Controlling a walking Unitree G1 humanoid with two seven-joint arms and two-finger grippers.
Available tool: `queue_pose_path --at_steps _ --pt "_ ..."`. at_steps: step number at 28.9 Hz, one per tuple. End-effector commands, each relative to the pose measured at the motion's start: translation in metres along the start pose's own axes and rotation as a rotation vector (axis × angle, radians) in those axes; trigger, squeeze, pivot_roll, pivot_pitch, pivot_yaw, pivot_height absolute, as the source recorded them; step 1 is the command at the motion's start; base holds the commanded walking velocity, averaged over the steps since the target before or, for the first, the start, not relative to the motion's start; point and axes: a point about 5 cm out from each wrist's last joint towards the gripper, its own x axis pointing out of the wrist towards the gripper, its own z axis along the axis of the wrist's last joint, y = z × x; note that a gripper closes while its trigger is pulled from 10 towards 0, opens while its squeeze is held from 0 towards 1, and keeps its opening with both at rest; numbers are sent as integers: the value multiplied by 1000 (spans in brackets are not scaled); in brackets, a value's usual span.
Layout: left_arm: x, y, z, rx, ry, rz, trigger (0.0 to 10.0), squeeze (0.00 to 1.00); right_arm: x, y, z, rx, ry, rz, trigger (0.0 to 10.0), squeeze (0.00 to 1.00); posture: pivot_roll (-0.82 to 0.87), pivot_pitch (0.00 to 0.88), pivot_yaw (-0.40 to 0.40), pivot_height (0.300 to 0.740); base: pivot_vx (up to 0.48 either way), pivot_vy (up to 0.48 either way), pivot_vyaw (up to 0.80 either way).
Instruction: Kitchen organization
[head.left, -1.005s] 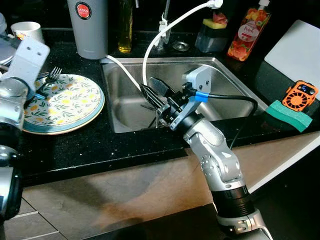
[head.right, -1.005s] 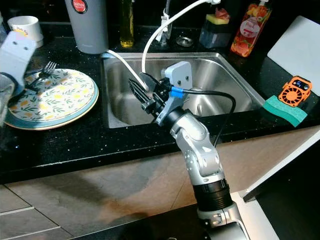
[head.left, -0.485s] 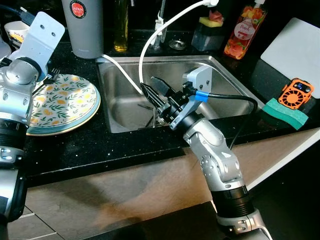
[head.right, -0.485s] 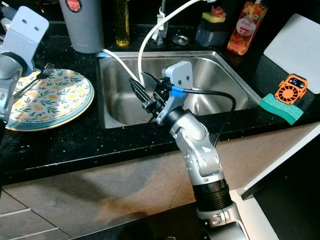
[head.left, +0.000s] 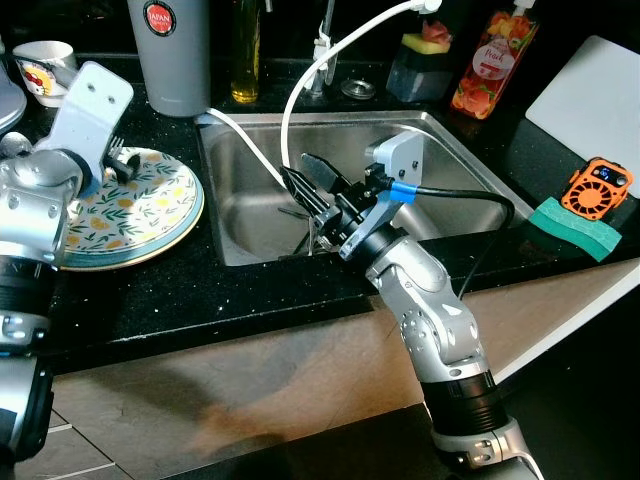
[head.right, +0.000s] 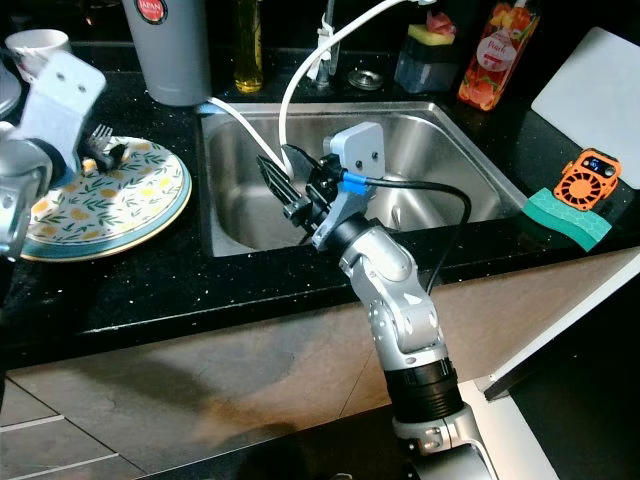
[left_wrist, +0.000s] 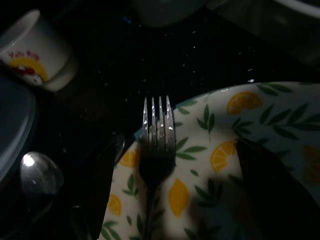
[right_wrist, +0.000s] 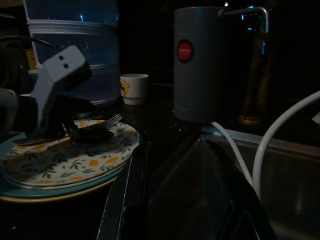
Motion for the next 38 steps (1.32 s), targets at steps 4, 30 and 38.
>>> queue_pose_path --at_steps 4,30,38 --pt "-12 6 -14 -230 45 -70 10000 0 -4 -4 -1 6 -1 -24 10000 0 144 82 -77 740 0 0 0" --pt "-21 2 -62 -500 194 -138 0 0 -6 -5 -1 8 4 -35 10000 0 142 94 -79 740 0 0 0" --pt "-24 -5 39 -420 -299 -218 10000 0 -4 -6 -1 5 3 -34 10000 0 137 91 -86 740 0 0 0"
